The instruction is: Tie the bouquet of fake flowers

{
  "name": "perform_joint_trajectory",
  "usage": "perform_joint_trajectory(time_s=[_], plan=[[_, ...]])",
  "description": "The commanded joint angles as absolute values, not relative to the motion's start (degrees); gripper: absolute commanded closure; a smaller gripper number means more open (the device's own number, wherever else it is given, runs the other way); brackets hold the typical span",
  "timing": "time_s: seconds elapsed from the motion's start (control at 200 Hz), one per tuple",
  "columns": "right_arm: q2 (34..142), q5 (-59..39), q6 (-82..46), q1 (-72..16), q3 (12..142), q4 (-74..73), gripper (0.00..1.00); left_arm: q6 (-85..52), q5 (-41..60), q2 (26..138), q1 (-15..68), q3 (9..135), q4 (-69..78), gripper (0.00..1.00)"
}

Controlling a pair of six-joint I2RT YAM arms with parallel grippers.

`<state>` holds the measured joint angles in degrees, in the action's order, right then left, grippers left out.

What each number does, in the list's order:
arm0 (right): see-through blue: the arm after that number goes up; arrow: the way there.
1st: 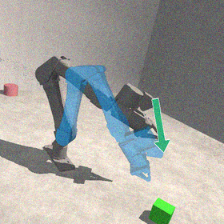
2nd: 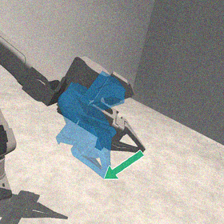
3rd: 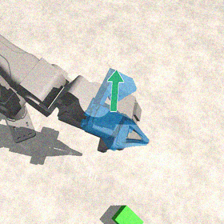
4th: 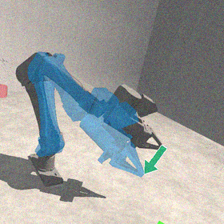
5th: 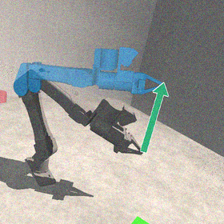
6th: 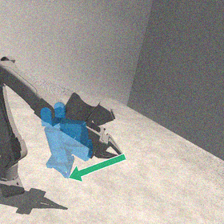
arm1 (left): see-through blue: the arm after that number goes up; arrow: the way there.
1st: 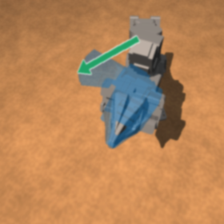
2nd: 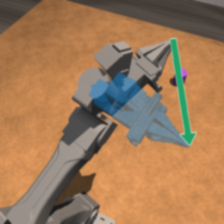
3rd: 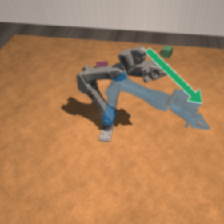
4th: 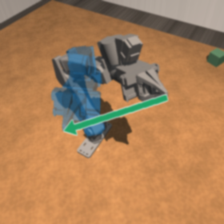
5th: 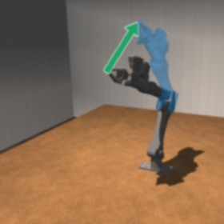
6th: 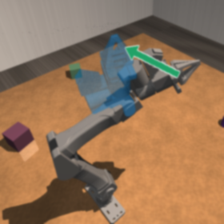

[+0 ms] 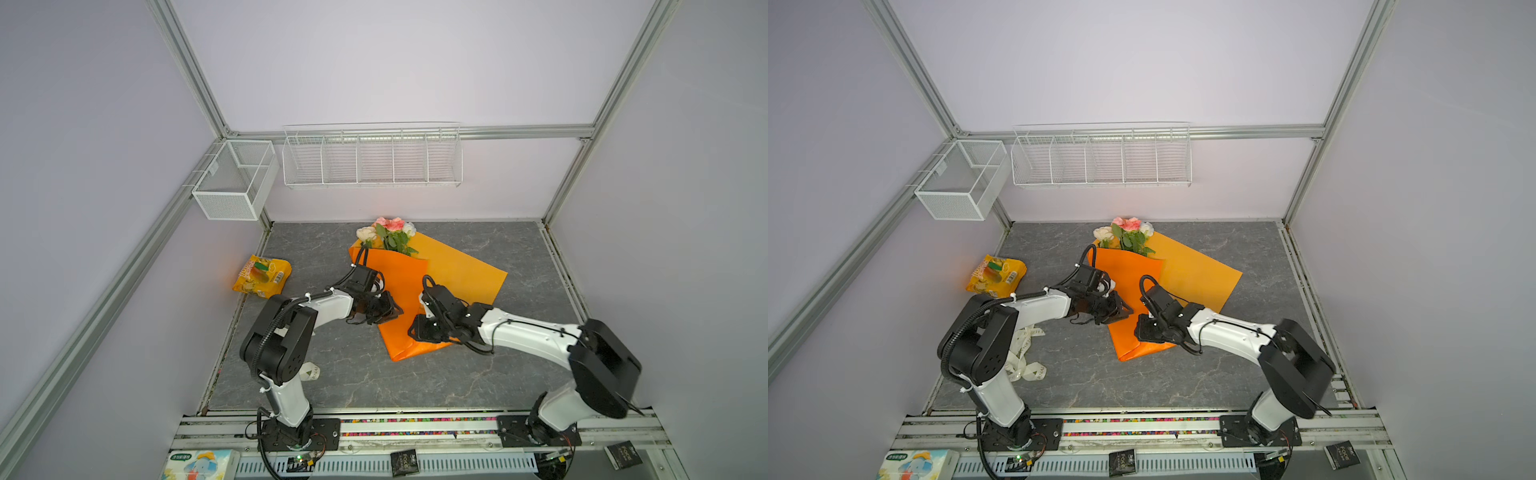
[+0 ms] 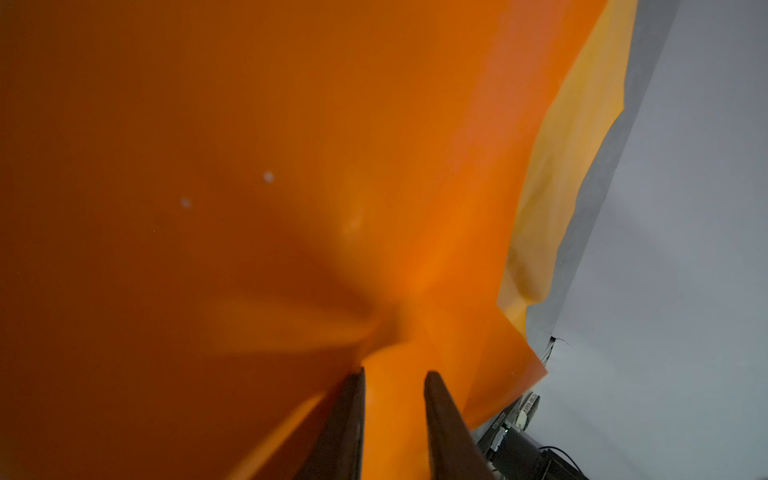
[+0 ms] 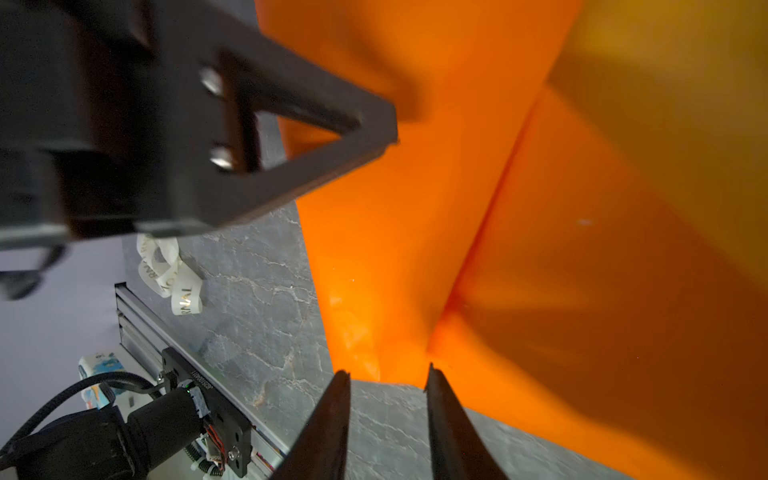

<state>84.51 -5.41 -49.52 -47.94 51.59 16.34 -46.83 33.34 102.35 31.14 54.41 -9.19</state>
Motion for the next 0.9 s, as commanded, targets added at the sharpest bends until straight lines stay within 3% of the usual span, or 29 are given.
perform_joint_trajectory(time_s=[0.0,0.145,0.385,0.53,0.715,0.895], plan=[[76.16,0.54,-51.28,-44.16,45.64,24.78,0.59,-48.18,35.3,102.05,34.13,55.2,-3.07,0.74],[67.46,1.17,-49.87,-36.32,39.89,31.12,0.53,-46.62,37.68,103.49,37.57,55.37,-2.59,0.74],[62.05,-9.8,-45.29,-18.1,31.47,28.6,0.46,-45.25,41.88,107.12,39.2,54.57,-1.16,0.77],[64.87,-14.93,-41.18,-10.19,31.21,27.13,0.45,-42.14,47.8,107.99,39.81,55.26,-1.16,0.78],[71.35,-19.5,-37.69,-4.5,33.91,24.23,0.44,-35.15,48.16,109.34,39.9,57.99,-9.69,0.78],[79.47,-23.66,-34.81,-3.11,38.79,20.61,0.43,-24.95,48.86,111.77,40.94,62.82,-21.38,0.78]])
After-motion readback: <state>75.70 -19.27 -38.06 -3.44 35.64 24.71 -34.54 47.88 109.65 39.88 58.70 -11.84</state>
